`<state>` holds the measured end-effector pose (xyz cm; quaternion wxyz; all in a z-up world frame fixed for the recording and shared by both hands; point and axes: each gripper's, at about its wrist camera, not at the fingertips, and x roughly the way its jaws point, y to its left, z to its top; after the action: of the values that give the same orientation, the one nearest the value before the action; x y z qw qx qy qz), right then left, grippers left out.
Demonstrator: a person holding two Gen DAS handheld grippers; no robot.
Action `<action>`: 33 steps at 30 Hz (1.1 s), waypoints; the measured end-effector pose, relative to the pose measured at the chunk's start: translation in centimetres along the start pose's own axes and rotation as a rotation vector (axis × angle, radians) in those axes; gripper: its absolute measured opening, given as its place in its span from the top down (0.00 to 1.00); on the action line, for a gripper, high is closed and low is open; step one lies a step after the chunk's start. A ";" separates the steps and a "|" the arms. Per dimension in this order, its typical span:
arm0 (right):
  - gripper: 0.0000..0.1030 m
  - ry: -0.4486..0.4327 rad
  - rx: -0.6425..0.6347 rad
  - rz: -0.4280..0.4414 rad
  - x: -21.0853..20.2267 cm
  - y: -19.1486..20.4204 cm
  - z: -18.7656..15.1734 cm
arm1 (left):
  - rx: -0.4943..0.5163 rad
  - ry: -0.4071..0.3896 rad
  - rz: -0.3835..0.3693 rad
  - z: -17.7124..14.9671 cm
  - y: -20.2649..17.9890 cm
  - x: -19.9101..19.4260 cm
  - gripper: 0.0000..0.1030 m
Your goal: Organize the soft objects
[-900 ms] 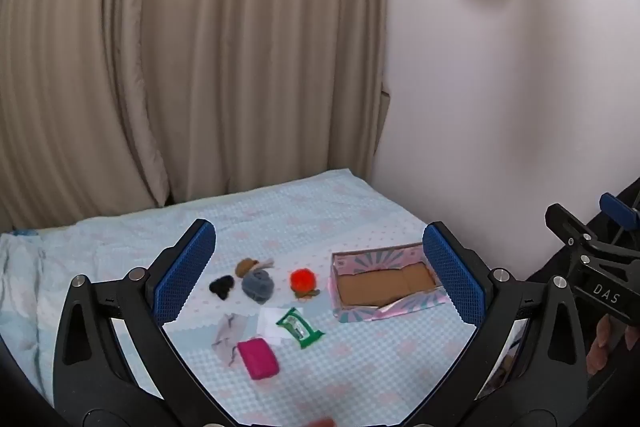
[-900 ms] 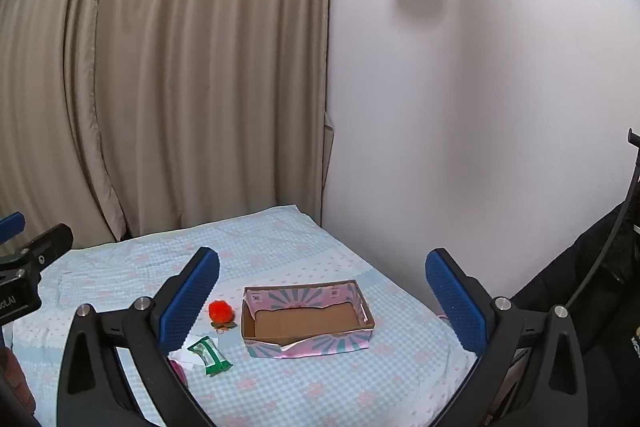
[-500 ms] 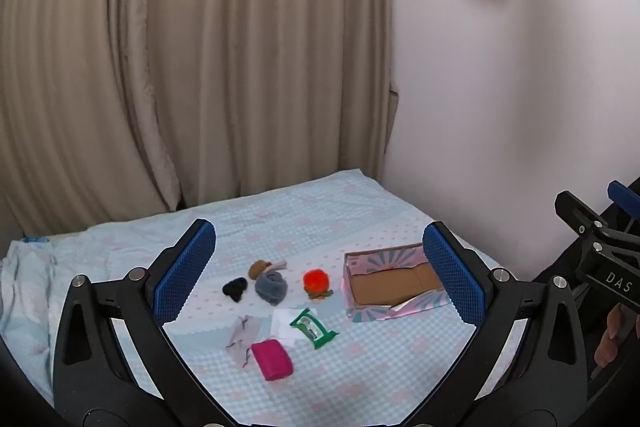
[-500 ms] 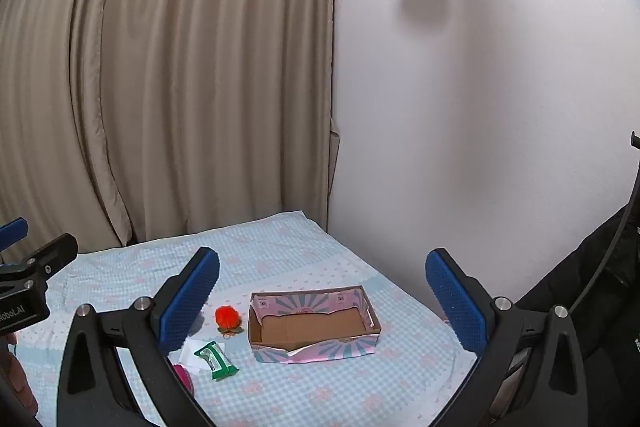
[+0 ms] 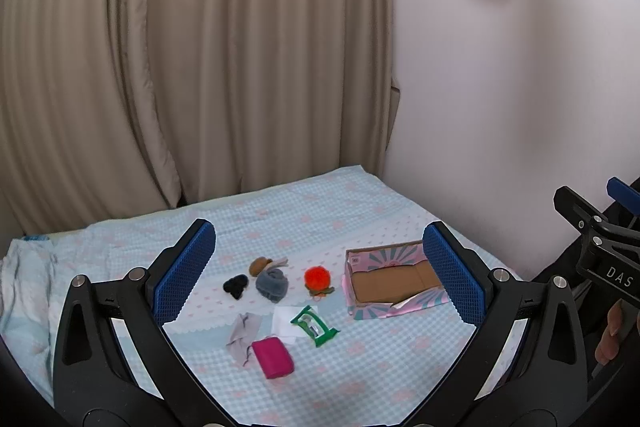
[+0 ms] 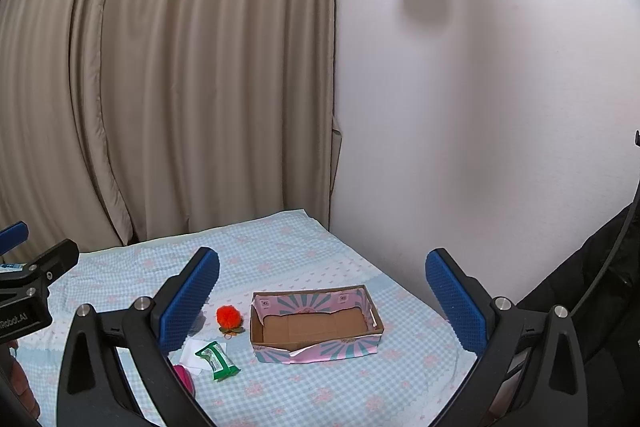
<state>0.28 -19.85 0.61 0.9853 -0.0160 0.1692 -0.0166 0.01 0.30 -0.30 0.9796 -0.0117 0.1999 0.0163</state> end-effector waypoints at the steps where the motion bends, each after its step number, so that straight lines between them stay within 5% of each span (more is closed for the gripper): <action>1: 0.00 -0.002 0.000 0.000 0.0 0.0 -0.2 | -0.001 0.001 0.002 0.0 0.0 -0.1 0.00; 33: 0.00 0.013 0.017 0.018 -0.4 -0.8 0.6 | -0.004 0.021 -0.018 0.1 -0.5 -0.1 0.00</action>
<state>0.11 -20.61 1.28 0.9844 -0.0061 0.1754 -0.0091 -0.05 -0.25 -0.13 0.9775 -0.0154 0.2102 0.0077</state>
